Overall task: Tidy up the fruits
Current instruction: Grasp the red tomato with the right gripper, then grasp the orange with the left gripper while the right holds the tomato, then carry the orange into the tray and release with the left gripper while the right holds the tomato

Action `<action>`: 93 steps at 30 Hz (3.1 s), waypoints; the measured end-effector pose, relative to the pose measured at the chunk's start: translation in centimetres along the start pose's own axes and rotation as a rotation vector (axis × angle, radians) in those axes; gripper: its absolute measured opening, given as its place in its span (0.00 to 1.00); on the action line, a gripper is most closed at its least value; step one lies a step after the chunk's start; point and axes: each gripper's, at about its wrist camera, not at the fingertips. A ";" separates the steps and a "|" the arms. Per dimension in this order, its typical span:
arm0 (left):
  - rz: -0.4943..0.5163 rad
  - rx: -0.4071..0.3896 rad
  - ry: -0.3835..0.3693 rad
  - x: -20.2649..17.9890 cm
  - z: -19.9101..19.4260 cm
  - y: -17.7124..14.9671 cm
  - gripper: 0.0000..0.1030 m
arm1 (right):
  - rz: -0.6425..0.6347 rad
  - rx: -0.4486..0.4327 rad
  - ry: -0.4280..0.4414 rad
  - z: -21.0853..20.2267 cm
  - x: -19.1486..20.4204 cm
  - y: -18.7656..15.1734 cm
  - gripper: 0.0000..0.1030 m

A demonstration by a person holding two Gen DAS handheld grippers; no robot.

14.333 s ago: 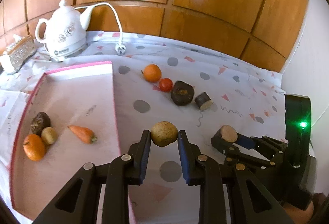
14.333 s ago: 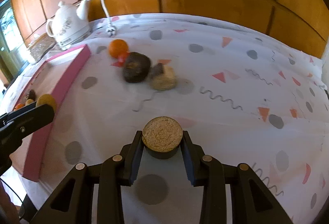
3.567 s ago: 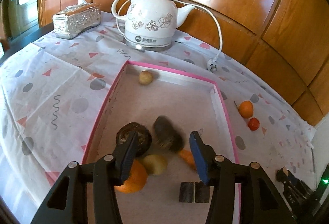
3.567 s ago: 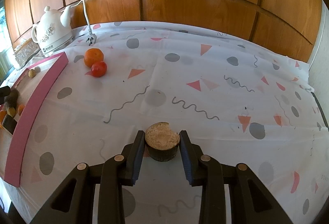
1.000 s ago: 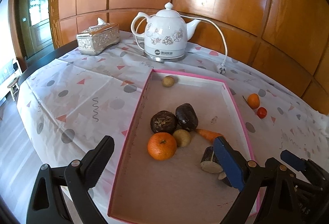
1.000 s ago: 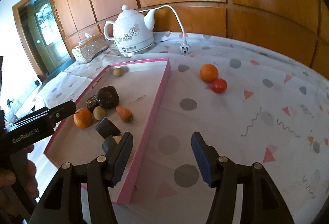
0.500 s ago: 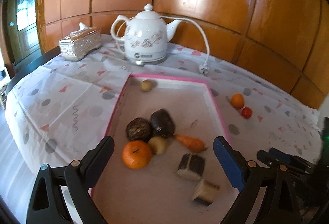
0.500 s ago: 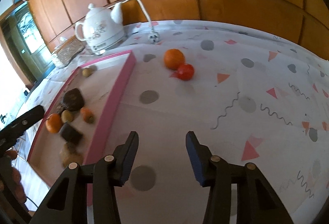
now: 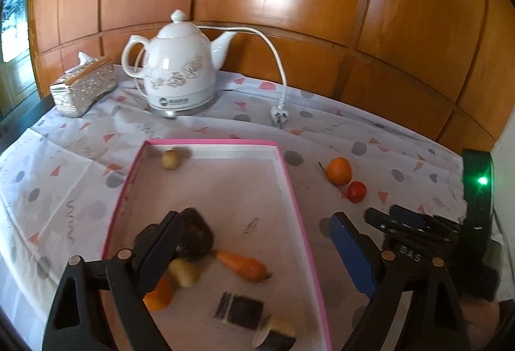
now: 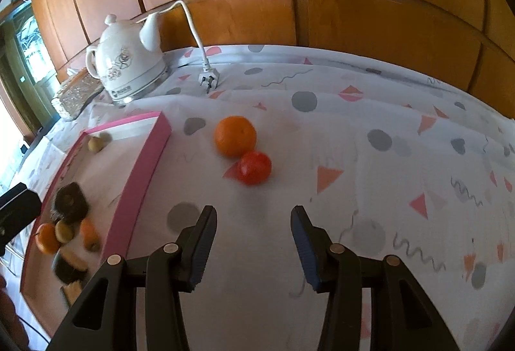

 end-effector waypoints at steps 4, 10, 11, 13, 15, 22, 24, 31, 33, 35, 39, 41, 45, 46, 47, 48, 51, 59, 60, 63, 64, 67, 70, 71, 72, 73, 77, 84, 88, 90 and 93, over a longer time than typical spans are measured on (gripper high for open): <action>0.016 0.019 -0.015 -0.9 1.5 0.7 0.84 | -0.009 -0.001 -0.005 1.3 0.2 1.2 0.47; 0.041 0.042 -0.034 -2.4 3.6 1.8 0.79 | -0.016 0.016 -0.014 3.6 0.3 2.4 0.40; 0.043 0.044 -0.036 -2.5 3.8 1.9 0.79 | -0.017 0.017 -0.018 3.8 0.4 2.5 0.39; 0.047 0.050 -0.037 -2.9 4.5 2.2 0.79 | -0.025 0.022 -0.012 4.3 0.4 2.7 0.28; 0.049 0.058 -0.038 -3.3 5.2 2.5 0.76 | -0.041 0.016 -0.013 4.4 0.5 2.8 0.28; 0.072 0.094 -0.049 -4.9 7.8 3.1 0.66 | -0.052 -0.009 -0.059 4.4 -0.3 3.1 0.27; 0.085 0.107 -0.059 -5.5 8.4 3.3 0.61 | -0.051 -0.020 -0.079 4.3 -0.6 3.3 0.27; 0.091 0.148 -0.103 -7.6 10.8 3.8 0.60 | -0.056 -0.038 -0.141 4.3 -1.9 4.0 0.27; 0.082 0.157 -0.116 -8.1 11.7 4.0 0.60 | -0.063 -0.035 -0.155 4.5 -2.3 4.1 0.27; 0.073 0.171 -0.126 -8.3 12.6 4.2 0.60 | -0.061 -0.031 -0.154 4.7 -2.6 4.0 0.27; 0.069 0.199 -0.140 -8.9 14.4 4.5 0.60 | -0.057 -0.022 -0.145 5.2 -3.1 3.7 0.27; 0.070 0.210 -0.133 -9.2 15.3 4.5 0.60 | -0.055 -0.026 -0.136 5.3 -3.3 3.9 0.27; 0.069 0.206 -0.124 -9.4 16.4 4.5 0.55 | -0.059 -0.025 -0.126 5.5 -3.3 4.0 0.27; 0.075 0.204 -0.146 -9.5 16.4 4.5 0.41 | -0.059 -0.026 -0.125 5.5 -3.3 4.0 0.27; 0.072 0.218 -0.177 -9.7 16.4 4.4 0.36 | -0.060 -0.026 -0.125 5.5 -3.3 4.0 0.27; 0.082 0.210 -0.164 -9.9 16.3 4.3 0.35 | -0.060 -0.026 -0.123 5.5 -3.3 4.0 0.27; 0.089 0.209 -0.179 -10.3 15.7 3.9 0.34 | -0.061 -0.024 -0.119 5.4 -3.3 4.0 0.27; 0.090 0.172 -0.173 -10.0 11.3 3.3 0.34 | -0.037 -0.025 -0.084 3.0 -3.5 2.9 0.26; 0.093 0.159 -0.172 -9.8 10.4 3.1 0.34 | -0.032 -0.025 -0.079 2.6 -3.5 2.7 0.26; 0.099 0.132 -0.171 -9.4 8.2 2.6 0.34 | -0.027 -0.022 -0.071 1.5 -3.3 1.8 0.26; 0.099 0.125 -0.171 -9.2 7.5 2.5 0.34 | -0.029 -0.020 -0.069 1.0 -3.2 1.3 0.26; 0.083 0.104 -0.173 -8.4 5.4 1.9 0.34 | -0.032 -0.017 -0.066 0.1 -2.8 0.1 0.26; 0.087 0.079 -0.165 -7.7 3.3 1.2 0.34 | -0.029 -0.014 -0.058 -0.9 -2.4 -1.0 0.26; 0.084 0.073 -0.162 -7.3 2.7 1.0 0.34 | -0.029 -0.014 -0.057 -1.2 -2.3 -1.4 0.26; 0.080 0.068 -0.158 -7.0 2.1 0.8 0.34 | -0.030 -0.014 -0.055 -1.5 -2.1 -1.7 0.26; 0.076 0.064 -0.154 -6.7 1.6 0.7 0.34 | -0.031 -0.014 -0.054 -1.8 -1.9 -2.1 0.26; 0.068 0.037 -0.134 -5.1 -0.6 -0.1 0.34 | -0.041 -0.013 -0.050 -2.7 -1.0 -3.2 0.26; 0.036 0.010 -0.094 -1.7 -3.1 -1.4 0.34 | -0.063 -0.006 -0.042 -3.6 0.5 -4.4 0.26; 0.002 0.006 -0.059 0.7 -3.9 -2.3 0.34 | -0.087 -0.010 -0.040 -4.1 1.6 -4.7 0.26; -0.014 0.006 -0.043 1.7 -4.1 -2.6 0.34 | -0.100 -0.015 -0.040 -4.4 2.1 -4.7 0.26; -0.043 0.006 -0.015 3.3 -4.3 -3.1 0.34 | -0.113 -0.022 -0.039 -4.7 2.8 -4.6 0.26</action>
Point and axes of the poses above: each gripper's, at about its wrist camera, not at the fingertips, and z roughly the way its jaws point, x to its left, y to its top, and after that the axes turned 2 degrees about -y, right-handed
